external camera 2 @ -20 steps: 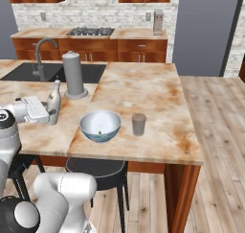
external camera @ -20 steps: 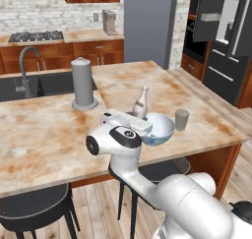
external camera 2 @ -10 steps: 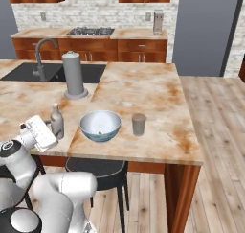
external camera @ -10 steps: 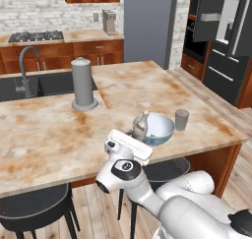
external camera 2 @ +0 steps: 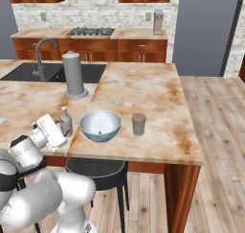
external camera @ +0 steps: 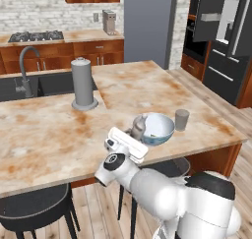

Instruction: There is a bowl on the dining counter. Grab a lemon wedge from the fridge and place it in the bowl. Then get the liquor bottle and glass cup from the cabinet and place them next to the bowl.

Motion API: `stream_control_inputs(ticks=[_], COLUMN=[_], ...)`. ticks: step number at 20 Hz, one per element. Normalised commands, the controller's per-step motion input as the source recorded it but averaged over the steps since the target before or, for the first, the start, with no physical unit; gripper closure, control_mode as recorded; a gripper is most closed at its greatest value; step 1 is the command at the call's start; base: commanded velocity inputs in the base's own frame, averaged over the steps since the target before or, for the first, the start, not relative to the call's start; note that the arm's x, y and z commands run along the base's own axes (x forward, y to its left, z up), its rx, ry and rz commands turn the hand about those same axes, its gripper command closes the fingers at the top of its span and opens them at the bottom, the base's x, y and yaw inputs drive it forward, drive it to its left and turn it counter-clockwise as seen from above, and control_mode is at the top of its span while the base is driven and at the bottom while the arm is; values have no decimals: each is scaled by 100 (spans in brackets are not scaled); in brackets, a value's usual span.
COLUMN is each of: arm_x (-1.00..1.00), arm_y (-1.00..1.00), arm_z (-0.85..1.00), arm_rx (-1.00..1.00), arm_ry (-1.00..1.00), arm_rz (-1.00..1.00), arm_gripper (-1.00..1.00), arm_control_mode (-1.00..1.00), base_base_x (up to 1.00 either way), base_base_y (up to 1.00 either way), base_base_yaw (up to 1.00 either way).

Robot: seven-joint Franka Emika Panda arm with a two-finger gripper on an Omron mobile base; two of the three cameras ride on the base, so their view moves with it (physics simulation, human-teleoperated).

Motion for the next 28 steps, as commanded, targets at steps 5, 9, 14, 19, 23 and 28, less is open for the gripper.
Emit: stream_control_inputs(ticks=[5, 9, 14, 19, 23, 28], arm_x=[33, 12, 0, -8, 5, 4], arm_y=[60, 27, -17, -17, -28, -33], arm_z=[-18, -6, -33, -15, -36, -20], arm_rx=[-2, -7, -9, -4, 0, 0], arm_ry=[10, 7, 3, 5, 20, 26], arm_rz=[-36, -33, -22, -15, -12, -7], arm_gripper=[100, 100, 100, 100, 100, 100], arm_control_mode=[-100, -100, -100, -100, -100, -100], base_base_x=[0, 0, 0, 0, 0, 0], base_base_y=[0, 0, 0, 0, 0, 0], base_base_yaw=[0, 0, 0, 0, 0, 0])
